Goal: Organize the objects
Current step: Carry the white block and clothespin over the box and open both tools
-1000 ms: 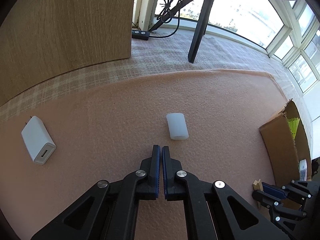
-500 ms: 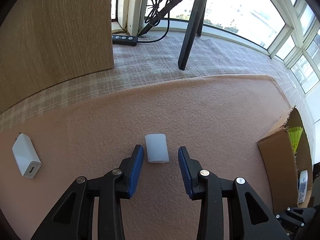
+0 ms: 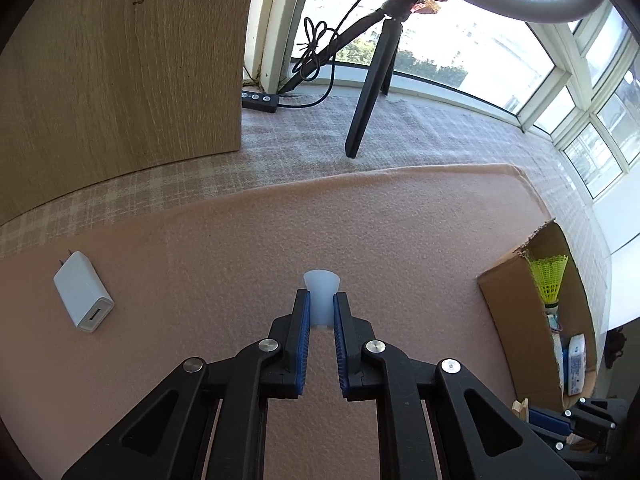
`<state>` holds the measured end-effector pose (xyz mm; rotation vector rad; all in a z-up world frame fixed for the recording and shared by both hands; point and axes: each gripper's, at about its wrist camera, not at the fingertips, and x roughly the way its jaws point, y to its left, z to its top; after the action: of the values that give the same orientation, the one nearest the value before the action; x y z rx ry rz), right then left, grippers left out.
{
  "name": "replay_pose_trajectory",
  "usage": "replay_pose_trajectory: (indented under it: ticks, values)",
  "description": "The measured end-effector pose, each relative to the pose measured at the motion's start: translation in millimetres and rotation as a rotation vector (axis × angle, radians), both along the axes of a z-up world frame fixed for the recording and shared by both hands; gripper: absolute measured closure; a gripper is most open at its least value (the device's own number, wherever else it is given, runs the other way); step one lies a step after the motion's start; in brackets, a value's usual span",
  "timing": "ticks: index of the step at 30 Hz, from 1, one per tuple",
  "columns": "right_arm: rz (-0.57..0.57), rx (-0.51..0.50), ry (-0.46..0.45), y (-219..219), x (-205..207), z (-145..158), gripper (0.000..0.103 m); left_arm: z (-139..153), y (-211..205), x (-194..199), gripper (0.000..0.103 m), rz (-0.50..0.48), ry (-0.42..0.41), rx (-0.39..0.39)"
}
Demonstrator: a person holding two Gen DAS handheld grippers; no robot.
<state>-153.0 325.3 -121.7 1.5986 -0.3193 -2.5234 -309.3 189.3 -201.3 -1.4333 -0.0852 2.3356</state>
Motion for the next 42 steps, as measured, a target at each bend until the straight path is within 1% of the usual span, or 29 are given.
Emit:
replay_pose_trajectory:
  ticks: [5, 8, 14, 18, 24, 33, 35, 36, 37, 38, 39, 40, 41, 42]
  values:
    - [-0.020, 0.002, 0.078, 22, 26, 34, 0.092, 37, 10, 28, 0.091, -0.058, 0.064, 0.024]
    - [-0.051, 0.005, 0.114, 42, 41, 52, 0.092, 57, 24, 41, 0.091, -0.095, 0.094, 0.048]
    - [-0.123, 0.041, 0.160, 83, 65, 75, 0.092, 83, 73, 61, 0.091, -0.191, 0.134, 0.067]
    - [-0.166, 0.057, 0.172, 109, 77, 80, 0.092, 87, 112, 71, 0.091, -0.243, 0.136, 0.073]
    - [-0.201, 0.067, 0.165, 137, 89, 77, 0.092, 84, 161, 80, 0.091, -0.299, 0.133, 0.068]
    - [-0.207, 0.066, 0.164, 157, 95, 73, 0.092, 84, 209, 88, 0.091, -0.339, 0.139, 0.039]
    - [-0.206, 0.061, 0.170, 160, 96, 73, 0.092, 85, 216, 88, 0.083, -0.341, 0.142, 0.037]
    - [-0.204, 0.054, 0.176, 162, 97, 73, 0.091, 85, 218, 88, 0.077, -0.344, 0.140, 0.041]
    - [-0.199, 0.045, 0.178, 163, 97, 74, 0.090, 86, 221, 88, 0.057, -0.344, 0.136, 0.039]
    - [-0.192, 0.041, 0.177, 164, 97, 74, 0.077, 87, 223, 87, 0.044, -0.335, 0.138, 0.034]
    - [-0.189, 0.047, 0.179, 163, 98, 75, 0.052, 89, 223, 87, 0.025, -0.321, 0.149, 0.034]
    - [-0.189, 0.062, 0.189, 162, 100, 77, 0.040, 90, 223, 87, 0.022, -0.317, 0.157, 0.041]
    - [-0.187, 0.075, 0.211, 161, 102, 79, 0.031, 91, 223, 87, 0.022, -0.320, 0.153, 0.043]
    - [-0.181, 0.085, 0.230, 160, 105, 81, 0.031, 91, 224, 86, 0.022, -0.321, 0.146, 0.040]
